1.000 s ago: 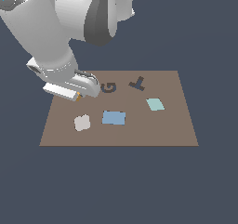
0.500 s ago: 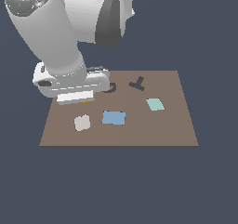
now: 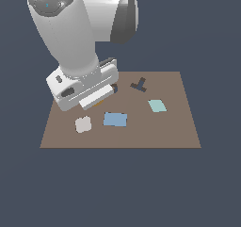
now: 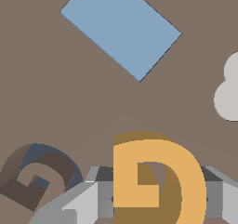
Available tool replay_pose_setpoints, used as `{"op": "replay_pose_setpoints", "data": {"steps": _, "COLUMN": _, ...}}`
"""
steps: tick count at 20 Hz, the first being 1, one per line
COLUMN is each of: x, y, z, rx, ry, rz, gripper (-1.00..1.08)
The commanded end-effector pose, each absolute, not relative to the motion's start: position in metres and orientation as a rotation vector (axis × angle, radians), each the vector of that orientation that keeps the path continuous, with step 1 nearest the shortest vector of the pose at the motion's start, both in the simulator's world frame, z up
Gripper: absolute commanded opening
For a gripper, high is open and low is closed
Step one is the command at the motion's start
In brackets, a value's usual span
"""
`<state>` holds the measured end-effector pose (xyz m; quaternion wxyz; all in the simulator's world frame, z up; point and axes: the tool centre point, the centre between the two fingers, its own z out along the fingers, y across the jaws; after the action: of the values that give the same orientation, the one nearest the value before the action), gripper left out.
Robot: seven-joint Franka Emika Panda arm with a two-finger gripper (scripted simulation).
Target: Insert a designated object into the corresponding slot on a board.
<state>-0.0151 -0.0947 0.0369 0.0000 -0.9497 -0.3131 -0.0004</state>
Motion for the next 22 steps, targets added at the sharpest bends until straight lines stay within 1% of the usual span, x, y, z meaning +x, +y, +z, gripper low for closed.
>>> {"op": "replay_pose_setpoints", "data": {"steps": 1, "x": -0.017, "y": -0.086, "z": 0.038, "rx": -2.916, "ry": -1.169, "rz": -0.002, "gripper": -1.00}}
{"op": "replay_pose_setpoints", "data": {"steps": 12, "x": -0.036, "y": -0.055, "z": 0.039, "rx": -2.528, "ry": -1.865, "rz": -0.001, "gripper": -1.00}}
{"op": "replay_pose_setpoints", "data": {"steps": 22, "x": -0.055, "y": -0.043, "z": 0.040, "rx": -2.225, "ry": -2.218, "rz": 0.001, "gripper": -1.00}}
